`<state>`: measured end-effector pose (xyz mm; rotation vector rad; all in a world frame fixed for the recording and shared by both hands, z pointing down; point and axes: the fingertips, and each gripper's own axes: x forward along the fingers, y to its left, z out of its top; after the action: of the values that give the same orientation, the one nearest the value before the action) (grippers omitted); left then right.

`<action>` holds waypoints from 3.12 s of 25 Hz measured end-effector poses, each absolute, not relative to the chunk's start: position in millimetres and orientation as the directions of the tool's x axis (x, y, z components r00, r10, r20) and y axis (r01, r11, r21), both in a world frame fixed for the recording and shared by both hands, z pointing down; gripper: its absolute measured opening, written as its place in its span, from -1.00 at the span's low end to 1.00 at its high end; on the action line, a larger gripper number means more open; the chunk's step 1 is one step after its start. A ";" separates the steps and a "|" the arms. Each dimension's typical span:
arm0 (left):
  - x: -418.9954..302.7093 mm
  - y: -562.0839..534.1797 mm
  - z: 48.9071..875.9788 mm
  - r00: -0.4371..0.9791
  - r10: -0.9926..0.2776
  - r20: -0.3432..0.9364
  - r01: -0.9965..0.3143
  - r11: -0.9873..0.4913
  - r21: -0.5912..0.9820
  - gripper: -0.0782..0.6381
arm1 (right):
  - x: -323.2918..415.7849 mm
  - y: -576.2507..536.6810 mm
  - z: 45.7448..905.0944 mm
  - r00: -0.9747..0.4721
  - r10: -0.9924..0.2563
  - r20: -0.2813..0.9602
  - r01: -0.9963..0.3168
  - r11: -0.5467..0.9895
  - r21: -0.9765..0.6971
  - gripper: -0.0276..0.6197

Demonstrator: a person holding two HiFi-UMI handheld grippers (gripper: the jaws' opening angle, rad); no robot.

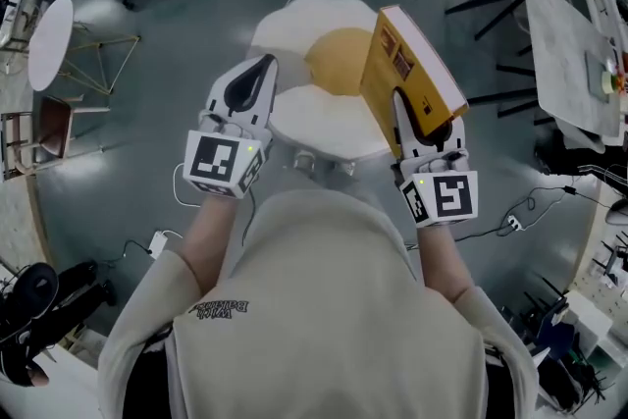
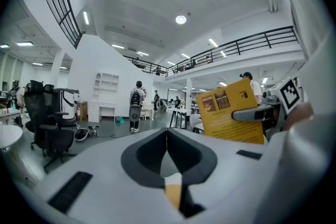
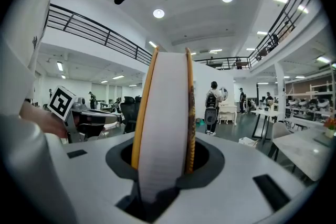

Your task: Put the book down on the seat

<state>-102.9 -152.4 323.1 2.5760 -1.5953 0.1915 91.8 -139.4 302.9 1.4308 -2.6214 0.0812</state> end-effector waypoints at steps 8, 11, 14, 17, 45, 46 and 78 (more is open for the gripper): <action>-114.3 -184.6 342.6 0.376 -0.907 0.188 -0.922 -0.386 -0.021 -0.75 | 62.3 -192.5 342.5 -0.604 -0.747 0.280 -0.767 0.639 0.051 -0.45; -111.4 -200.6 359.2 0.375 -0.904 0.205 -0.927 -0.371 0.055 -0.75 | 52.6 -220.6 366.5 -0.621 -0.720 0.310 -0.747 0.663 0.043 -0.45; -112.1 -215.7 383.2 0.359 -0.906 0.225 -0.933 -0.350 0.079 -0.75 | 41.7 -244.4 397.1 -0.633 -0.694 0.345 -0.731 0.682 0.029 -0.45; -112.1 -229.6 416.4 0.354 -0.901 0.251 -0.935 -0.345 0.081 -0.75 | 31.0 -264.4 433.3 -0.636 -0.671 0.380 -0.720 0.694 0.022 -0.45; -112.7 -293.9 844.7 0.389 -0.794 0.468 -0.918 -0.291 0.270 -0.75 | -35.0 -354.8 917.9 -0.518 -0.402 0.755 -0.646 0.763 -0.037 -0.45; -108.9 -292.4 854.9 0.395 -0.785 0.478 -0.916 -0.292 0.276 -0.75 | -31.1 -354.3 930.1 -0.496 -0.392 0.775 -0.644 0.765 -0.025 -0.46; -101.0 -268.5 814.2 0.431 -0.752 0.500 -0.902 -0.334 0.276 -0.75 | -14.0 -248.3 904.9 -0.457 -0.230 0.859 -0.635 0.761 -0.134 -0.43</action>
<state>-101.0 -268.5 814.2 2.1748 -1.3906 0.3862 -14.0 -248.3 904.9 0.6497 -2.0354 0.5558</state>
